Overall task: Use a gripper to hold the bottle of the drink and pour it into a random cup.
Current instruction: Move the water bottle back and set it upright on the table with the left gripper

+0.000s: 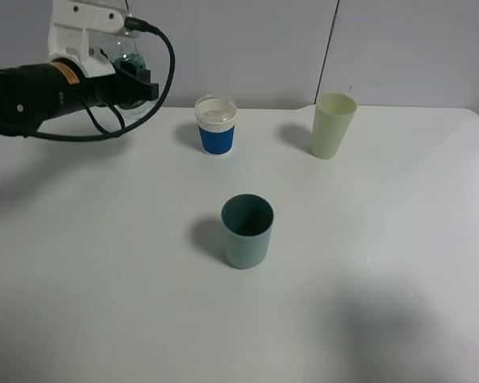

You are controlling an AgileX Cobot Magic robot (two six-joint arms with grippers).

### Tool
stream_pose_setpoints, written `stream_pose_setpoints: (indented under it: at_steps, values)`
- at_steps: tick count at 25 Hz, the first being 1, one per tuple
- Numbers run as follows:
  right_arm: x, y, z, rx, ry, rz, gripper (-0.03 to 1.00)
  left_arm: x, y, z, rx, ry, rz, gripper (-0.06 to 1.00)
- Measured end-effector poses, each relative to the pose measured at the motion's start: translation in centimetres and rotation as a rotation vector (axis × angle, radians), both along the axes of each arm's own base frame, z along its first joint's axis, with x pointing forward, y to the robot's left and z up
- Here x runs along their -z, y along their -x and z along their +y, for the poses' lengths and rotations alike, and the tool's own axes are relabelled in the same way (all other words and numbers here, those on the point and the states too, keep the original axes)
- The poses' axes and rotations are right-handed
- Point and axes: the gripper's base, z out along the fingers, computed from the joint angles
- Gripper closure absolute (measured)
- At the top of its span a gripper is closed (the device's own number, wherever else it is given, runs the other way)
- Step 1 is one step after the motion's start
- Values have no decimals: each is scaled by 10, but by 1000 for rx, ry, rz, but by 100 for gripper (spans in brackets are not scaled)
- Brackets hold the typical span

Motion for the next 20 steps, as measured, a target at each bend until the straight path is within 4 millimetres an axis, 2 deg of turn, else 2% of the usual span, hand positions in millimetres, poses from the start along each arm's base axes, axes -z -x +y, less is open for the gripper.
stream_pose_setpoints:
  at_steps: [6,10,20]
  values:
    - [0,0,0,0,0,0,33,24,29,19,-35,21,-58,51]
    - [0,0,0,0,0,0,33,40,44,23,-28,13,-44,51]
    - [0,0,0,0,0,0,33,87,46,22,-6,-22,40,51]
